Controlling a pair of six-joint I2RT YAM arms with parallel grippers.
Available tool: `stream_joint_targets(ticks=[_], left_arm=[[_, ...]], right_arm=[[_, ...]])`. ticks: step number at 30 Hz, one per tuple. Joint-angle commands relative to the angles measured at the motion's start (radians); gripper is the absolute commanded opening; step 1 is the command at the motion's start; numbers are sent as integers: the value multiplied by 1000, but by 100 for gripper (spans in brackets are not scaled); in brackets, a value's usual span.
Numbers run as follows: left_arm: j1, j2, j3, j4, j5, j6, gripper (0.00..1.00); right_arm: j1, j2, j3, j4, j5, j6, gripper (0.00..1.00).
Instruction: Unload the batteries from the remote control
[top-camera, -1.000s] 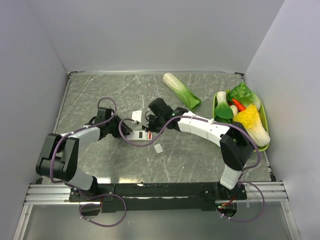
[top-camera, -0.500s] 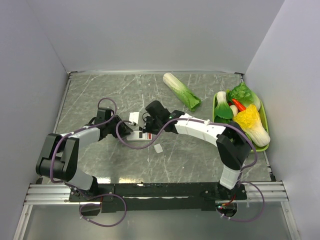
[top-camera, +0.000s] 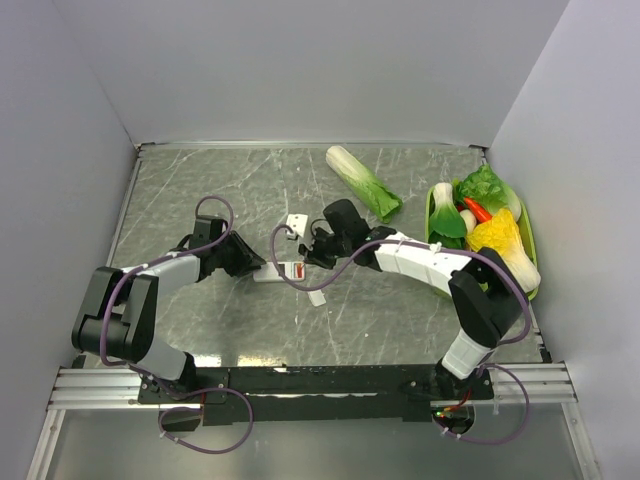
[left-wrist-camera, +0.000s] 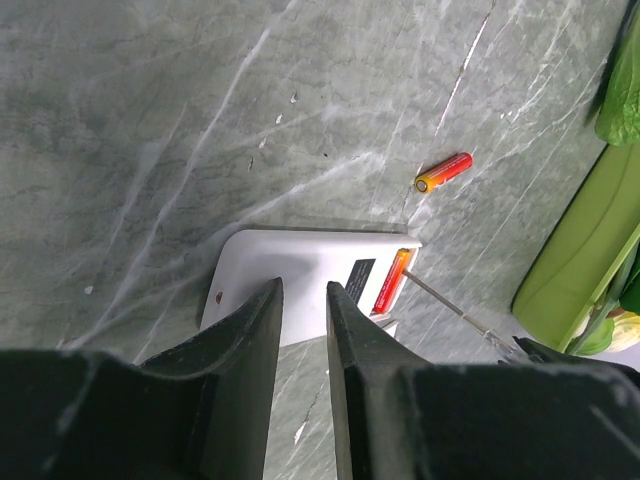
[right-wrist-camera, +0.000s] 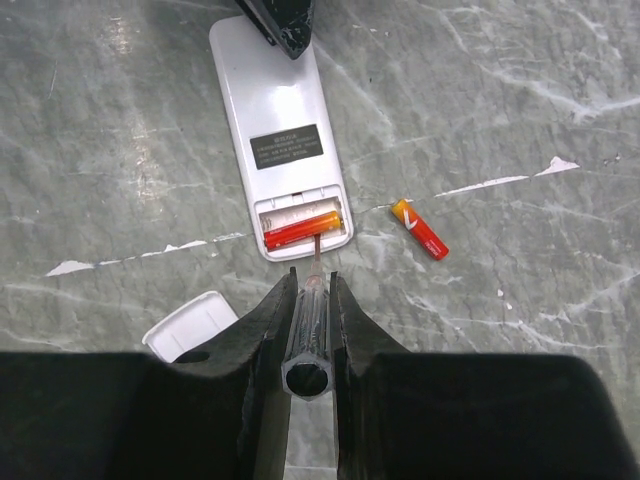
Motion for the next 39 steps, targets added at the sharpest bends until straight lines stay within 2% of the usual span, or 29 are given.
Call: stream_joint_targets(ticks=[1, 10, 22, 28, 39], left_arm=[[1, 7, -15, -12, -33, 5, 31], [1, 20, -24, -1, -28, -1, 32], [1, 4, -38, -10, -46, 5, 32], [1, 10, -40, -3, -33, 1, 32], [1, -6, -40, -16, -49, -9, 33]], right_arm=[[-36, -19, -32, -17, -33, 27, 0], [-84, -34, -72, 20, -107, 50, 0], [-108, -51, -152, 170, -160, 237, 0], [-108, -71, -207, 239, -151, 317, 0], [-90, -143, -397, 485, -70, 461, 0]])
